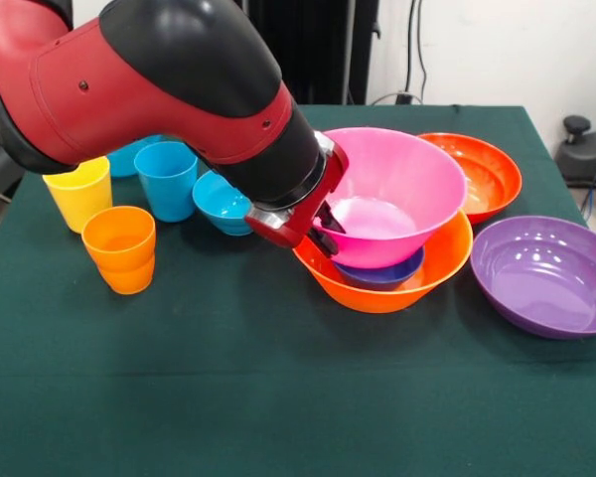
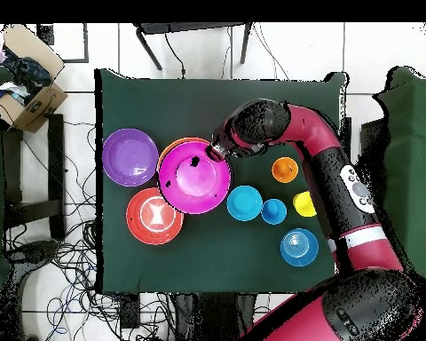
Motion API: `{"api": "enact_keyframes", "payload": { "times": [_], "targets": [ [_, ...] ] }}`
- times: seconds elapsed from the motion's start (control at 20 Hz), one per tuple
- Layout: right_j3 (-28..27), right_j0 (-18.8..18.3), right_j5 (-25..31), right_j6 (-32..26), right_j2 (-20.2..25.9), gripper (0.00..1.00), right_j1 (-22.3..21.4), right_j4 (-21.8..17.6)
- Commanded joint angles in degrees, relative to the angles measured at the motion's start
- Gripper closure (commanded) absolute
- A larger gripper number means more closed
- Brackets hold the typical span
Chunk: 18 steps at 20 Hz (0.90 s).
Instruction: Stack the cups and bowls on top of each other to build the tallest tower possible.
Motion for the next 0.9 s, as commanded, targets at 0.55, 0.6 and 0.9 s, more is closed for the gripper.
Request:
{"api": "enact_keyframes", "payload": {
  "times": [0.55,0.6,0.9],
  "targets": [
    [7.16,-0.82,-6.06,-6.00,0.03,0.00,0.60,-0.27],
    [7.42,-0.94,-6.42,-5.90,0.16,0.00,0.64,-0.25],
    [7.83,-0.56,-5.45,-4.76,0.09,0.00,-0.38,0.57]
  ]
}}
